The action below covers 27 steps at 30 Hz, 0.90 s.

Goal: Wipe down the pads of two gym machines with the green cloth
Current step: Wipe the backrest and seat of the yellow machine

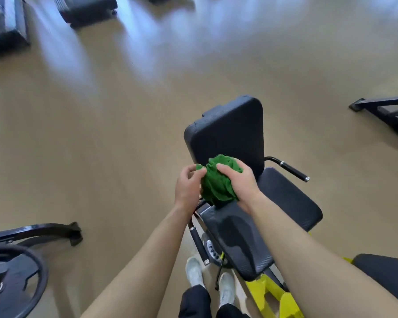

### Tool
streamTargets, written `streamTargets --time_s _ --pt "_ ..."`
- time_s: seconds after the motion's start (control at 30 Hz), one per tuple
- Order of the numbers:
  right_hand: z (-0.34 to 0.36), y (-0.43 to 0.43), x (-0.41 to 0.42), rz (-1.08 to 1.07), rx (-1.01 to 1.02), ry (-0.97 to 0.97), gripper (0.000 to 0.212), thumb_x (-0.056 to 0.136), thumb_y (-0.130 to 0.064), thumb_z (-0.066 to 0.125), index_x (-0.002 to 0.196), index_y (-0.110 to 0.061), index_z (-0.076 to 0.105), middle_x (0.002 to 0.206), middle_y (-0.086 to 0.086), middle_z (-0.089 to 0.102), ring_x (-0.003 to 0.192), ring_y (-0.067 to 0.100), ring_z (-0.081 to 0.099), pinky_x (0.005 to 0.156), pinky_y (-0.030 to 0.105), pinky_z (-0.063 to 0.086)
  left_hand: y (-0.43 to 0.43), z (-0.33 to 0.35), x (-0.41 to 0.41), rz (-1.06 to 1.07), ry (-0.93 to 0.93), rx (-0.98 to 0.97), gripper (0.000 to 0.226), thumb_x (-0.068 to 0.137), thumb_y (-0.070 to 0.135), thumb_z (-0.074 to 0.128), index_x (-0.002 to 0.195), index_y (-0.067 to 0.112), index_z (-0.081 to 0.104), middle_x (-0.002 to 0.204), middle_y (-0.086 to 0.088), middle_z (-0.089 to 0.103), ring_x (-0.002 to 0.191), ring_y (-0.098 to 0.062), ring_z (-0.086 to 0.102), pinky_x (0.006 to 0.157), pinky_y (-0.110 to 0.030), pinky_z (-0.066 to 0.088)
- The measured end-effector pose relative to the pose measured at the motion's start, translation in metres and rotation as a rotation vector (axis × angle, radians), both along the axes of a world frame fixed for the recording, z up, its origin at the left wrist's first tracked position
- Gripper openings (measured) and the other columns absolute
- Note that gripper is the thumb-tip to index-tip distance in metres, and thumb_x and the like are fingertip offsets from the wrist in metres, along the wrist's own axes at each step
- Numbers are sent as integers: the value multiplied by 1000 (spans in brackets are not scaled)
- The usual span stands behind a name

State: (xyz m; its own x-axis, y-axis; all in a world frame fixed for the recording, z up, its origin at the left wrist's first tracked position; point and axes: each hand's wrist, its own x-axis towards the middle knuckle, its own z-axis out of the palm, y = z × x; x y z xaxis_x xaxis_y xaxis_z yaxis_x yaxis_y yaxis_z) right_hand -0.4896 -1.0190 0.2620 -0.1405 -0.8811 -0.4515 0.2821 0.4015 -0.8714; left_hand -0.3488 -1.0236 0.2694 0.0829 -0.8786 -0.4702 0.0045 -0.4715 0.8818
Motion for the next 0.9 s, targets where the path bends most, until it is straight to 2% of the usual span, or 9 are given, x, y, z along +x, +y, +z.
streamTargets --time_s 0.1,0.2,0.3,0.4,0.53,0.67,0.73,0.83,0.9 --pt "24 -45 0 -92 -165 285 20 93 -18 71 109 -30 71 104 -8 75 101 11 71 90 30 57 -45 2 15 122 -25 23 14 92 21 52 93 13 63 89 -2 66 79 -20 62 68 -34 47" --pt "37 -97 14 -67 -342 719 31 99 -25 61 129 -29 62 122 -6 63 112 11 60 98 27 48 -83 -3 33 141 -64 20 15 90 21 52 91 13 64 87 -1 66 79 -19 61 67 -33 47" --pt "12 -138 42 251 -366 1178 41 100 -31 55 140 -26 55 145 6 50 128 27 52 109 45 42 -110 -7 47 163 -82 6 15 92 22 53 93 13 66 88 0 67 78 -17 61 69 -32 49" --pt "-25 -157 69 496 -322 1583 46 93 -54 49 130 -31 62 152 12 45 138 38 42 119 60 26 -130 -17 55 213 -95 0 15 91 20 54 89 14 67 86 -1 68 77 -17 61 67 -32 49" --pt "-30 -181 65 547 -511 1722 43 91 -58 53 99 -22 76 122 13 65 99 37 59 95 48 48 -147 -26 50 240 -122 -12 14 92 16 52 87 17 64 85 0 68 78 -17 62 75 -37 52" --pt "-30 -203 43 584 -623 1699 40 94 -48 49 86 -20 76 98 8 70 72 32 59 72 40 50 -158 -27 31 207 -222 -84 20 90 11 50 84 26 62 86 8 67 86 -18 64 81 -33 51" --pt "-27 -217 27 527 -585 1660 39 92 -47 50 85 -21 78 93 5 72 71 33 63 76 39 51 -162 -24 21 132 -336 -177 27 89 6 46 89 25 65 91 9 68 93 -17 62 82 -25 49" --pt "-21 -241 -24 495 -504 1641 37 92 -47 50 92 -24 79 103 3 74 84 31 69 109 45 42 -169 -20 3 -21 -524 -342 40 85 8 38 106 21 69 108 4 69 107 -17 61 96 -37 49" --pt "-16 -253 -65 465 -425 1580 35 94 -46 51 98 -24 79 112 2 73 97 31 68 117 45 33 -176 -17 -9 -75 -615 -369 43 84 9 37 111 21 69 114 5 68 111 -17 59 100 -43 47"
